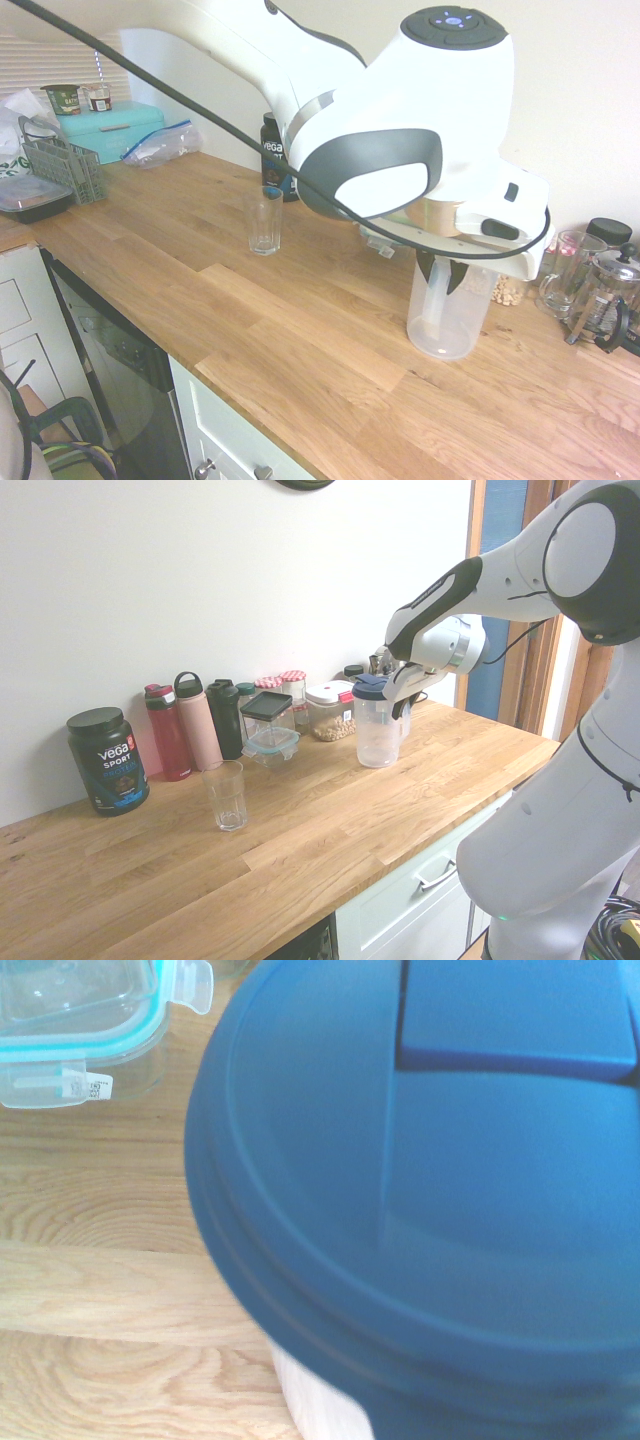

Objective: Pour me some water

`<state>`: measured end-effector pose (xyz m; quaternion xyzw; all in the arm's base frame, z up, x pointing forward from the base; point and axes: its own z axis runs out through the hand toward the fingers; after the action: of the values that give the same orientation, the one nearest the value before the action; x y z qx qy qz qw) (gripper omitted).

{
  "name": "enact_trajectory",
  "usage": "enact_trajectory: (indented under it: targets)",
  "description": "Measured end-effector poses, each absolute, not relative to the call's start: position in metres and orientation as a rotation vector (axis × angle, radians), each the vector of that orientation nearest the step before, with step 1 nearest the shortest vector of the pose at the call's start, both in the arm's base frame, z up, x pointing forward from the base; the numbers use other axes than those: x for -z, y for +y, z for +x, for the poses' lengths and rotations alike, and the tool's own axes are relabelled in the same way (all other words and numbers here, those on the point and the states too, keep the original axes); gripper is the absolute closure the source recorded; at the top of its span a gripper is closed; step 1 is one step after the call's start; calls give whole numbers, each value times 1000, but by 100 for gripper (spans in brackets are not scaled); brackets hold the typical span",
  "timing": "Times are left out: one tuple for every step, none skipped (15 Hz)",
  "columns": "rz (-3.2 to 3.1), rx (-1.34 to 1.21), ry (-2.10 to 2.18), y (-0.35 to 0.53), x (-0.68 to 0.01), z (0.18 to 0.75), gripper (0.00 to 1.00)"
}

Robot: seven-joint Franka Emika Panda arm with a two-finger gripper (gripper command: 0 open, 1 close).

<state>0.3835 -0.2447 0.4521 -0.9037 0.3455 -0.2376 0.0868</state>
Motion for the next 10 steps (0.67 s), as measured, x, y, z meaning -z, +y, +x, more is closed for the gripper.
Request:
enact_trajectory:
  targets:
    - [-2693,706,1029,-245,-452,384,100]
    - [-2693,706,1029,-245,-451,384,100]
    - [-2692,706,1030,-245,-451,384,100]
    - [-2692,706,1030,-245,-452,384,100]
    - [-2692,706,1029,-245,-452,384,100]
    - [-2695,704,1017,-246,-458,386,100]
    - [-2705,705,985,-247,-469,388,100]
    - [-2718,711,932,-247,-487,390,100]
    - [-2734,718,855,-245,-511,391,100]
    - [-2750,716,771,-240,-537,390,100]
